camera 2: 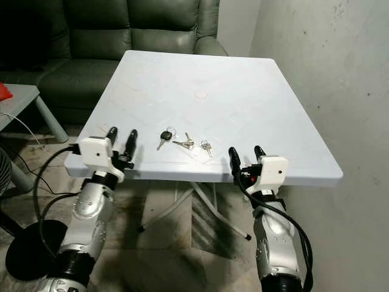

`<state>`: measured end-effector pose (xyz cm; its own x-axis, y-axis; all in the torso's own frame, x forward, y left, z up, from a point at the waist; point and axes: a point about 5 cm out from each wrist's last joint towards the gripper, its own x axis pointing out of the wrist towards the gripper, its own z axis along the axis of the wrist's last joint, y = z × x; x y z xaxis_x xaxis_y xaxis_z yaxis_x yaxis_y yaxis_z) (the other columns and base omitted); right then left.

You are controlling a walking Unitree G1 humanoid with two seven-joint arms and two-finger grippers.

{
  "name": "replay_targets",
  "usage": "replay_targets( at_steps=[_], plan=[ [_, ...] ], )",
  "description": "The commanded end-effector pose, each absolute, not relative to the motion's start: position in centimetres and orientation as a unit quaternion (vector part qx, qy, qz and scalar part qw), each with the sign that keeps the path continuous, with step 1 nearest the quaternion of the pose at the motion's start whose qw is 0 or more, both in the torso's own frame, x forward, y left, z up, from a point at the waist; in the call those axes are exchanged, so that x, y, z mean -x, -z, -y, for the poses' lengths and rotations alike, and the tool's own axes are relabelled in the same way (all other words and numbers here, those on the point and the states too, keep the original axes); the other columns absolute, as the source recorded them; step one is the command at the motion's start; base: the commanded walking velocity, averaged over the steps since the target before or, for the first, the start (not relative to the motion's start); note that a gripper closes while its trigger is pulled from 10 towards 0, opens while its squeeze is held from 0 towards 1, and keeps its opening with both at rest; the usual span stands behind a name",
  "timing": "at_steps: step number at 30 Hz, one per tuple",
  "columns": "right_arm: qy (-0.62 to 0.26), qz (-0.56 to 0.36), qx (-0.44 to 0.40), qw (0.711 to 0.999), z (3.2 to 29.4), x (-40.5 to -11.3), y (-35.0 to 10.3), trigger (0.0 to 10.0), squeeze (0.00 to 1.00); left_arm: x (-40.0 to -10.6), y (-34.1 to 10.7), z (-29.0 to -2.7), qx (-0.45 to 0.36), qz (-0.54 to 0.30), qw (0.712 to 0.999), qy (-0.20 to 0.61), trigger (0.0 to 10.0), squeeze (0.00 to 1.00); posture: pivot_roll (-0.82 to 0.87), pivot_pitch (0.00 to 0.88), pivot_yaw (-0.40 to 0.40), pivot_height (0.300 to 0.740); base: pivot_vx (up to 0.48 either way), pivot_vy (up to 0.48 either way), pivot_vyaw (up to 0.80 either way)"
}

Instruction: Hang keys on a hook

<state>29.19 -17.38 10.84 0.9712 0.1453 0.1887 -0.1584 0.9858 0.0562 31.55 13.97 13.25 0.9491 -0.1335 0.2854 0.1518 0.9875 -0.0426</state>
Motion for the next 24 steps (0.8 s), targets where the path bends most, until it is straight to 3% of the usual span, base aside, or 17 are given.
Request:
replay_targets(
  at_steps=[1, 11, 24],
  plan=[
    [-0.080, 0.105, -0.022, 0.991, 17.4, -28.8, -11.7, 10.0, 0.00, -30.9, -13.3, -15.0, 0.044, 0.134, 0.988, 0.064, 10.0, 0.00, -0.11, 0.000, -0.033, 0.740, 0.000, 0.000, 0.00],
    [-0.076, 0.076, -0.014, 0.994, 17.4, -27.2, -10.6, 10.0, 0.00, -28.6, -11.6, -18.4, 0.082, 0.079, 0.993, 0.015, 10.0, 0.00, -0.09, 0.000, -0.048, 0.740, 0.000, 0.000, 0.00],
    [-0.081, 0.079, -0.001, 0.994, 17.5, -27.6, -11.9, 10.0, 0.00, -28.1, -11.6, -18.9, 0.082, 0.046, 0.996, 0.012, 10.0, 0.00, -0.08, 0.015, -0.053, 0.740, 0.000, 0.000, 0.00]
  ],
)
